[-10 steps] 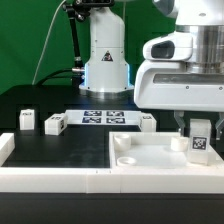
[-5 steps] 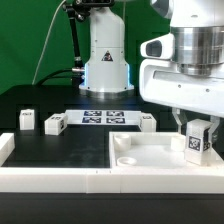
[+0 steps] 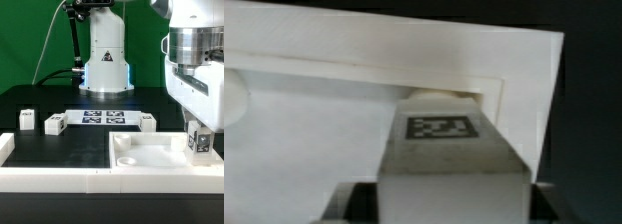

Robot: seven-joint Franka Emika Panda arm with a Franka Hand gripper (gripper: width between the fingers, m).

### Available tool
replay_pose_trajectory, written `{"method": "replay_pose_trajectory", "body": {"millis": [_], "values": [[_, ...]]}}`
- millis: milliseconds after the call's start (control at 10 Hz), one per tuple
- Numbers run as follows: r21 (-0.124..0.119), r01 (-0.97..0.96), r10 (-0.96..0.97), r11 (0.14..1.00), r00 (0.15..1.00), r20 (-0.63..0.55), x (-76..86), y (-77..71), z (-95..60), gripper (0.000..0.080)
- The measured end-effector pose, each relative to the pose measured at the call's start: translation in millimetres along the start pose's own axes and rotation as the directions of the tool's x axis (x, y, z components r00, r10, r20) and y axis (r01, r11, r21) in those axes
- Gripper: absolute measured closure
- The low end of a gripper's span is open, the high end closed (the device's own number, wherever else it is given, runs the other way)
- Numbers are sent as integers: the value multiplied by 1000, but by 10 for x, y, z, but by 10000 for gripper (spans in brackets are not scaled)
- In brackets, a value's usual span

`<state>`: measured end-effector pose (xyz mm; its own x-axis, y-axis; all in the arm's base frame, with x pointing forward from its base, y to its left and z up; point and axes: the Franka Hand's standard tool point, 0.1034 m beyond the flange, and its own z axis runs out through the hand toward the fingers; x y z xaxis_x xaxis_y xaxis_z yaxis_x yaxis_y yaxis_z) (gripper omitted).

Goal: Assemble one leg

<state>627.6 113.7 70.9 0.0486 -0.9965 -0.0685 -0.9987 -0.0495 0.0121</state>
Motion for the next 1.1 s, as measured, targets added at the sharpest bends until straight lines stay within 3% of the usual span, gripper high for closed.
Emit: {"method": "replay_pose_trajectory", "body": {"millis": [200, 300, 400, 500, 600, 800, 1100], "values": [[0, -26, 26, 1000, 1000, 1, 2, 1, 1, 507], [0, 10, -10, 1000, 1000, 2, 1, -1, 0, 422], [2, 21, -21, 1000, 1000, 2, 2, -9, -7, 250], [2, 129, -129, 992, 992, 0, 5, -13, -11, 250], [2, 269, -269, 963, 963, 0, 9, -14, -11, 172], [1, 468, -468, 884, 884, -2, -12, -12, -9, 154], [0, 742, -742, 670, 670, -5, -58, -14, -9, 150]]}}
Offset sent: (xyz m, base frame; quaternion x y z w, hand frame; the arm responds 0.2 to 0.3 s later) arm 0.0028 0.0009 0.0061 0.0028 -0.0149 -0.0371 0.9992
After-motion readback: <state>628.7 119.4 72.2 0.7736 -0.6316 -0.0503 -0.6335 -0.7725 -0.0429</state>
